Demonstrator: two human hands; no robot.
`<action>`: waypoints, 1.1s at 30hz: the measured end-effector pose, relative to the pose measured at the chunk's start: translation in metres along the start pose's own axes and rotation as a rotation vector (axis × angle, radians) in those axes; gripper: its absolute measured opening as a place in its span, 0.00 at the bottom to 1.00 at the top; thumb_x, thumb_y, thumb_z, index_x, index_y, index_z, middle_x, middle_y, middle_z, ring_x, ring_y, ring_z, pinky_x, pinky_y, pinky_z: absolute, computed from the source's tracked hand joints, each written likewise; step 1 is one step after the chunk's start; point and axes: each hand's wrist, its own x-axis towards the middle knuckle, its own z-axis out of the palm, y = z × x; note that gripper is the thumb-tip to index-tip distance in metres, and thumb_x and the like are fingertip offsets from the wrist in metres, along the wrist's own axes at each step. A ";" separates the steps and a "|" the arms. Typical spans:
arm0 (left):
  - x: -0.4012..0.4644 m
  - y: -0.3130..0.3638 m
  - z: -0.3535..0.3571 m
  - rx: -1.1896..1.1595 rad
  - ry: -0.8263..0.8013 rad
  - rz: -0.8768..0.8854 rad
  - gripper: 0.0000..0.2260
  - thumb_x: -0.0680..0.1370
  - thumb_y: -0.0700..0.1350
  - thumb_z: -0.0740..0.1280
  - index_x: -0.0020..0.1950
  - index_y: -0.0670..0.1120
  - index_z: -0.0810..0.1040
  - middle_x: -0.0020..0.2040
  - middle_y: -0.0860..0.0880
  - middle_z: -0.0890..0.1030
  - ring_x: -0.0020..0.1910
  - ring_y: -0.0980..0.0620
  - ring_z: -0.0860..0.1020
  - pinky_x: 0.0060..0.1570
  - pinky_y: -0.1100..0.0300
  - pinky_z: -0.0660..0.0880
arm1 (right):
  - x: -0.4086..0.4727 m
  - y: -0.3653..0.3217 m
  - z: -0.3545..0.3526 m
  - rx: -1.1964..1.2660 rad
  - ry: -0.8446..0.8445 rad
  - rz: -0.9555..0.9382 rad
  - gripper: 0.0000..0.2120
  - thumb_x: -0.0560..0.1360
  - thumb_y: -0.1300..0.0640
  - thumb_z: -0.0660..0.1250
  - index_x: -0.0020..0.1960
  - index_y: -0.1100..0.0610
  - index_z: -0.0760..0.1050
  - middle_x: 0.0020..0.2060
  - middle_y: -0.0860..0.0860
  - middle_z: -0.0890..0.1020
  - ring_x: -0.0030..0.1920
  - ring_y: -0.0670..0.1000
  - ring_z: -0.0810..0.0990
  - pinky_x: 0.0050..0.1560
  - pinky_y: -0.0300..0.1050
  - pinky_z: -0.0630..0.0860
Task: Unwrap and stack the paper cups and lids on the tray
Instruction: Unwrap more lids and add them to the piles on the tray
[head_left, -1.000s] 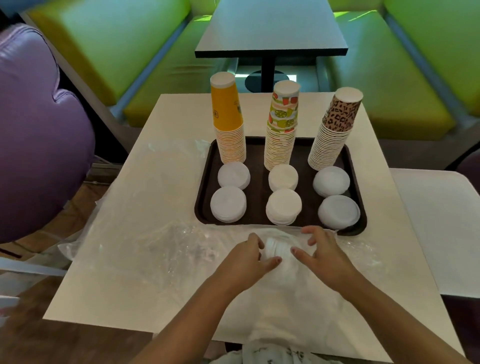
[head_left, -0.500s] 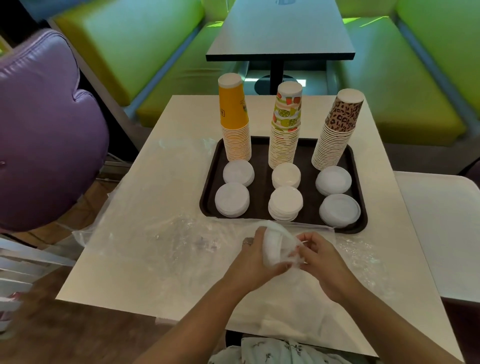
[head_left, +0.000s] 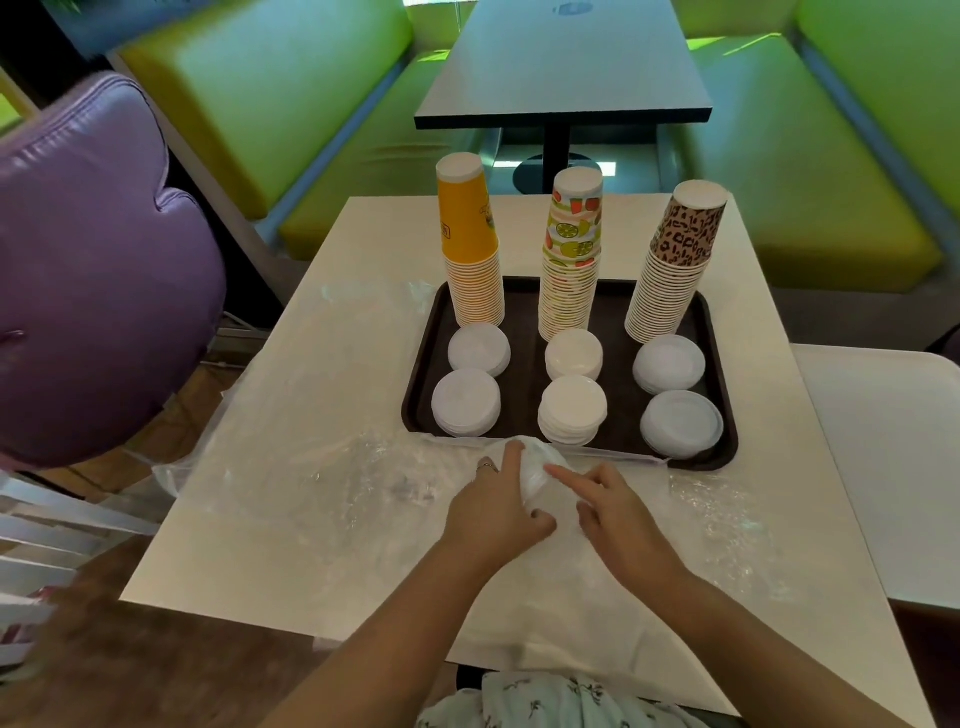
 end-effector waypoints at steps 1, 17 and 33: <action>-0.001 0.000 0.000 0.064 0.044 0.019 0.35 0.75 0.55 0.63 0.76 0.52 0.49 0.68 0.43 0.67 0.58 0.46 0.75 0.52 0.57 0.74 | 0.002 0.001 0.002 -0.064 -0.029 0.011 0.26 0.78 0.68 0.58 0.73 0.50 0.63 0.47 0.45 0.66 0.41 0.41 0.70 0.44 0.23 0.66; 0.005 -0.028 -0.006 -0.316 0.144 0.011 0.27 0.68 0.51 0.75 0.62 0.48 0.68 0.54 0.52 0.76 0.52 0.53 0.75 0.47 0.62 0.72 | 0.011 -0.005 0.007 -0.111 -0.109 0.081 0.25 0.78 0.67 0.54 0.73 0.54 0.62 0.59 0.57 0.68 0.48 0.52 0.69 0.48 0.43 0.69; -0.001 -0.046 -0.023 -1.696 0.169 -0.299 0.15 0.75 0.41 0.67 0.61 0.48 0.72 0.60 0.45 0.75 0.59 0.42 0.75 0.47 0.47 0.80 | 0.007 0.029 0.013 -0.142 -0.080 0.157 0.19 0.77 0.65 0.62 0.67 0.56 0.72 0.53 0.49 0.70 0.51 0.49 0.74 0.46 0.25 0.66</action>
